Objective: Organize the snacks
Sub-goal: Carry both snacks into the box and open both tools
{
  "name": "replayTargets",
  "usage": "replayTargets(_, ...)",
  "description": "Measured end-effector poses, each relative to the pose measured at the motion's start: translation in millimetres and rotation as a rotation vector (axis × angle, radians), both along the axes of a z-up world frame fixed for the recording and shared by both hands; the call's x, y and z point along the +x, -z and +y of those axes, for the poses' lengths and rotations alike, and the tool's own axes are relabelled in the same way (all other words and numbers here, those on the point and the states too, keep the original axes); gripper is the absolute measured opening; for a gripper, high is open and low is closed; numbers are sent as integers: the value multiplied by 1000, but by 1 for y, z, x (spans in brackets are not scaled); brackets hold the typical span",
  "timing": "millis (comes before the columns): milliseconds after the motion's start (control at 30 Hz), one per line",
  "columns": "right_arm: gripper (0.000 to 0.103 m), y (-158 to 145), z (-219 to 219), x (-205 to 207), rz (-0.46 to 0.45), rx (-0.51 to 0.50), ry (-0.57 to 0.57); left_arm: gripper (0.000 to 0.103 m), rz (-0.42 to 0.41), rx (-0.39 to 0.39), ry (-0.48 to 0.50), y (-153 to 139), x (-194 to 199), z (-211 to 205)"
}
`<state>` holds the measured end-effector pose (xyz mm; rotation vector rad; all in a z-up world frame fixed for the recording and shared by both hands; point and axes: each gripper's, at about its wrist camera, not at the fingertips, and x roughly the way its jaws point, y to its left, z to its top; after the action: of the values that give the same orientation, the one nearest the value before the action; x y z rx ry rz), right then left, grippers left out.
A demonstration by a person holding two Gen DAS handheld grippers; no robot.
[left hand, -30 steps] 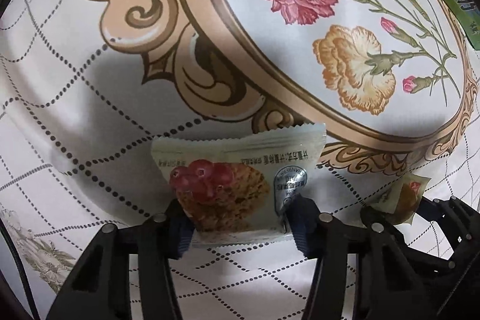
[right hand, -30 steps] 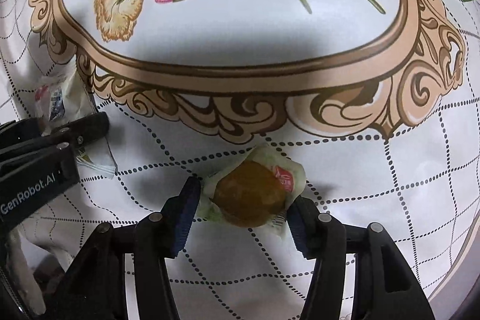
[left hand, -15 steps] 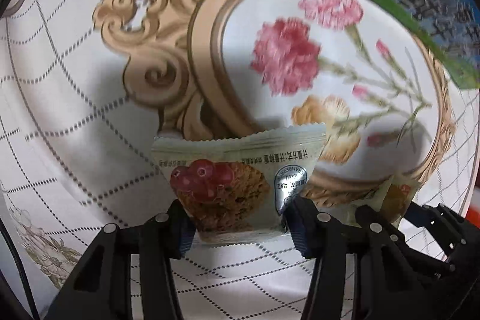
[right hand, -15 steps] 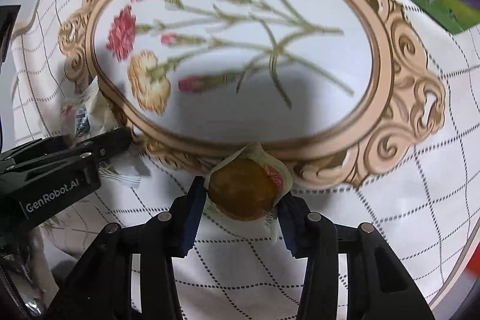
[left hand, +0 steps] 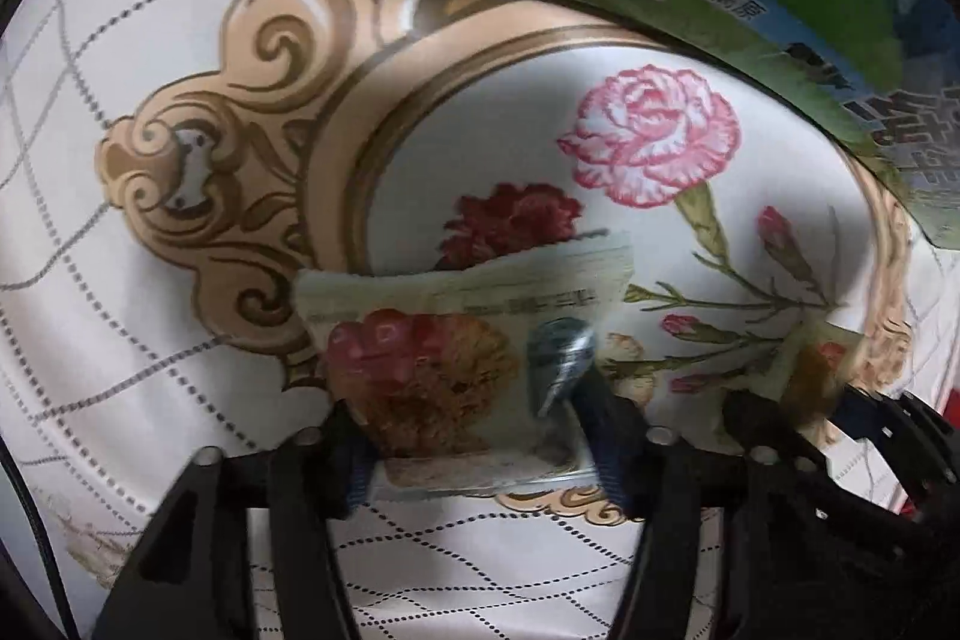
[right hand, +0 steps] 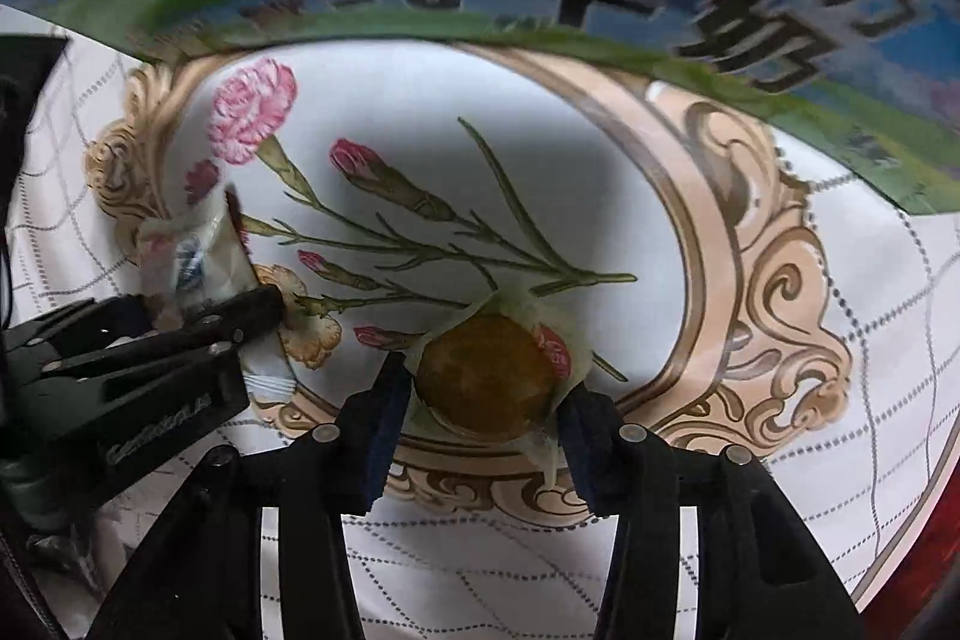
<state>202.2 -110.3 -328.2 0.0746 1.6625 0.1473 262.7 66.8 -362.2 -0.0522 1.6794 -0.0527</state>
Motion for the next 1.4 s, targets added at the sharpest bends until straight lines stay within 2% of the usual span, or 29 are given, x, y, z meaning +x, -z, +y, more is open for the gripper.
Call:
replayTargets(100,52,5,9,2,-2,4,-3,60,-8,7,36,1,-8,-1)
replayTargets(200,49,24,25,9,-14,-14,-29,50,-37,55,49,-8,-10,-18)
replayTargets(300,47,18,36,-3,-33,-25,-55,47,-58,55,45,-17,-23,-19)
replayTargets(433,47,0,35,-12,-50,20,-55,47,-70,20,39,-41,-36,-17)
replayTargets(567,47,-40,35,-19,-100,85,-54,47,-110,-30,47,-81,-56,-16)
replayTargets(667,47,-80,25,-20,-155,143,-46,47,-165,-80,63,-128,-55,-18)
replayTargets(767,47,-123,9,-7,-213,171,-33,47,-243,-122,93,-183,-34,-27)
replayTargets(833,47,-151,0,15,-253,176,-18,47,-281,-137,110,-210,-24,-30)
replayTargets(967,47,-192,-40,58,-331,140,14,47,-344,-132,156,-239,17,-67)
replayTargets(1100,47,-211,-75,105,-329,117,66,47,-332,-104,175,-224,75,-96)
replayTargets(1167,47,-192,-89,130,-304,101,93,47,-301,-97,171,-212,97,-104)
replayTargets(1233,47,-181,-100,135,-277,91,106,47,-266,-80,175,-189,113,-111)
replayTargets(1400,47,-143,-109,144,-199,65,147,47,-201,-48,165,-153,129,-118)
